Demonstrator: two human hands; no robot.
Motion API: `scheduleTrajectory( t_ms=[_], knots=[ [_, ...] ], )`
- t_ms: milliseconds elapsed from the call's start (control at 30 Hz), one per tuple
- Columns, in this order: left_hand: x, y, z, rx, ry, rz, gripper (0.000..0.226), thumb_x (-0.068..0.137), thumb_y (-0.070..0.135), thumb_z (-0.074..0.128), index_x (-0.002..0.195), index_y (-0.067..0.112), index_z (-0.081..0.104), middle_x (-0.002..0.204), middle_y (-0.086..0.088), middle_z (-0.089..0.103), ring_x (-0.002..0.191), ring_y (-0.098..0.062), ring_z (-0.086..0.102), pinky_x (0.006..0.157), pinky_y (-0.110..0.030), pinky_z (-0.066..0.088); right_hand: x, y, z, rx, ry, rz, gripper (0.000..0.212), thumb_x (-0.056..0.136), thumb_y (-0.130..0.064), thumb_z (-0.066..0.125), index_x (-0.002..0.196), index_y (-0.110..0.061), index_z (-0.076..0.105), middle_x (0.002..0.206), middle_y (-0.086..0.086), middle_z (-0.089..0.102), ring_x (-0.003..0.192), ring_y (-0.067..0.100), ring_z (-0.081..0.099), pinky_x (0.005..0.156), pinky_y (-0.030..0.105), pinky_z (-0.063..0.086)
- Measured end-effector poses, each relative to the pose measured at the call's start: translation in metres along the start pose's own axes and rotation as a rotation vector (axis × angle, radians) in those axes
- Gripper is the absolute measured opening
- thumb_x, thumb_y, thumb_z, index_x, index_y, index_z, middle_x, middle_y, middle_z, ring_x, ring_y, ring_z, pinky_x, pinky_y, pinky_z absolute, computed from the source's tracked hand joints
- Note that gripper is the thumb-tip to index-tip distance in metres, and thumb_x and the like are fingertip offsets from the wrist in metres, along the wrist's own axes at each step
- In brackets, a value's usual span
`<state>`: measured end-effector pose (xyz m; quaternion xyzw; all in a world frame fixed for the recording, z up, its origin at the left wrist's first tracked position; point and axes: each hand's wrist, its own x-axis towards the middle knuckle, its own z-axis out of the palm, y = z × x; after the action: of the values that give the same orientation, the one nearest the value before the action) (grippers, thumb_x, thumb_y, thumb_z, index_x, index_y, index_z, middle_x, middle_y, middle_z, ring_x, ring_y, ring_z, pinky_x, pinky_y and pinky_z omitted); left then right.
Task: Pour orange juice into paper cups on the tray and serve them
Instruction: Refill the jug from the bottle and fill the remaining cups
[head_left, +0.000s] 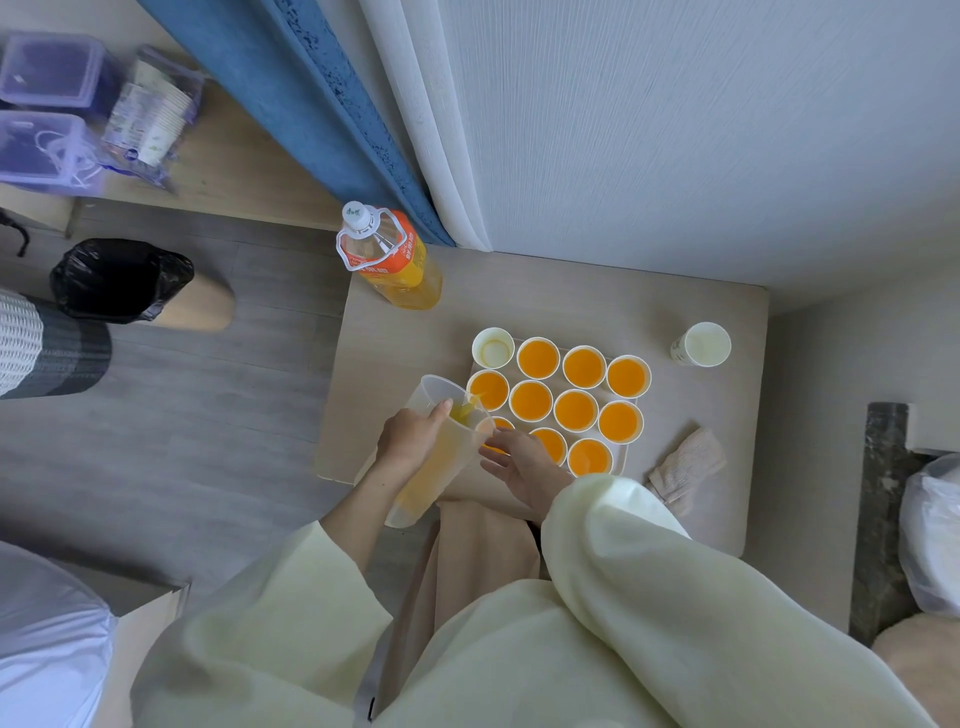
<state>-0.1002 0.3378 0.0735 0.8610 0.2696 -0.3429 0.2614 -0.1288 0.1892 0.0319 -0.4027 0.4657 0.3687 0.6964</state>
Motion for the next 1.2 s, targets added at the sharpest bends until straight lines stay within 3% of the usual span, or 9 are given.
scheduleTrajectory(
  t_ms=[867,1100,1200],
  knots=[
    [-0.003,-0.001,-0.004,-0.015,-0.001,0.002,0.055,0.095,0.058,0.041,0.098,0.007,0.060,0.094,-0.009,0.060,0.087,-0.024,0.058,0.070,-0.030,0.042,-0.002,0.001,0.003,-0.012,0.017,-0.012,0.025,0.094,-0.008,0.058,0.119,-0.011,0.056,0.112,0.009,0.067,0.106,0.026,0.064,0.092,0.038,0.051],
    [-0.006,-0.010,-0.001,-0.062,-0.008,-0.023,0.051,0.094,0.053,0.044,0.065,0.011,0.049,0.067,-0.004,0.053,0.063,-0.017,0.051,0.051,-0.028,0.033,-0.004,0.001,0.003,-0.004,0.045,-0.012,0.014,0.094,-0.007,0.057,0.106,-0.014,0.059,0.104,0.007,0.068,0.105,0.025,0.064,0.089,0.037,0.051],
    [-0.007,-0.014,0.000,-0.070,-0.004,-0.026,0.053,0.094,0.048,0.045,0.056,0.011,0.043,0.059,-0.004,0.049,0.056,-0.018,0.047,0.051,-0.029,0.033,-0.003,0.000,0.001,-0.007,0.056,-0.015,0.023,0.093,-0.005,0.056,0.116,-0.009,0.058,0.108,0.009,0.067,0.107,0.026,0.062,0.087,0.035,0.051]
  ],
)
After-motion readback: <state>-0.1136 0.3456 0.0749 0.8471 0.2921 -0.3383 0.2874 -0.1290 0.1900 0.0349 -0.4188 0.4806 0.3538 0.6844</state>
